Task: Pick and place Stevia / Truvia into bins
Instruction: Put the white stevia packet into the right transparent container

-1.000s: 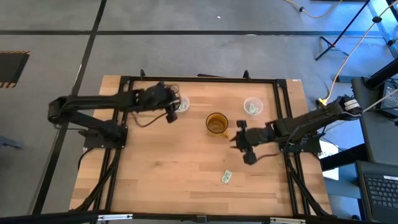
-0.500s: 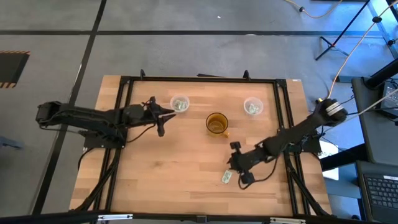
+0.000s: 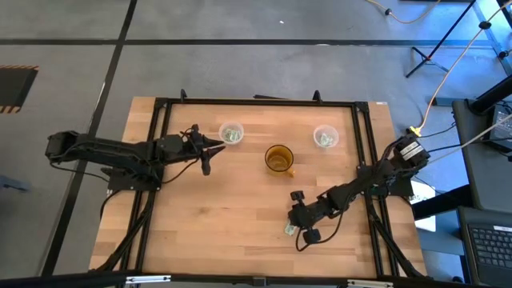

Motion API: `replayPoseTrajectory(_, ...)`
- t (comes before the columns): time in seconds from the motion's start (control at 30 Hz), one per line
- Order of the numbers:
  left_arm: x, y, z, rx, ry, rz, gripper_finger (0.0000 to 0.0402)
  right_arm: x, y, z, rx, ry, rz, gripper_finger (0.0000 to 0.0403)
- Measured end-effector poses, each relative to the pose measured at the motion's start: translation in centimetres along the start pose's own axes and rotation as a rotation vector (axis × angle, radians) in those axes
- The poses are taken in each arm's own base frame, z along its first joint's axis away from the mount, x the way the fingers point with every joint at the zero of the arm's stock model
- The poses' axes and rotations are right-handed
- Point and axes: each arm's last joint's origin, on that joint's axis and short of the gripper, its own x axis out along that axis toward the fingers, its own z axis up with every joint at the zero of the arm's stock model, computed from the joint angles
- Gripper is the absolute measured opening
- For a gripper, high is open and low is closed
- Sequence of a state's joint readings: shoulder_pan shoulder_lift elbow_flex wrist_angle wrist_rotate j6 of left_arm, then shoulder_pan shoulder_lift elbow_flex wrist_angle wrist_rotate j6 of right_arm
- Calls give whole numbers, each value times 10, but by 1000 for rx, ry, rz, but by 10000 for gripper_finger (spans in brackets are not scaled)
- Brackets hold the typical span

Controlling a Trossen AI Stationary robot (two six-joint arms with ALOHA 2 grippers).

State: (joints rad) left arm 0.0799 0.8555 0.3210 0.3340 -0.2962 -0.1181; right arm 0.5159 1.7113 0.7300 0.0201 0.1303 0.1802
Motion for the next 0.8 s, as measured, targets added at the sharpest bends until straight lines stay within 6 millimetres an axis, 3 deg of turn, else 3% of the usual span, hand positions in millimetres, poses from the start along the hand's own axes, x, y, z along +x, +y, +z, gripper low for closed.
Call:
replayPoseTrajectory(0.2,0,0,0,0,1,0,82,3,0,-1,14,3,-3,106)
replayPoseTrajectory(0.53,0,0,0,1,1,1,82,3,0,-1,-9,11,-6,8)
replayPoseTrajectory(0.8,0,0,0,1,1,1,82,-6,-2,-2,-6,30,-14,3)
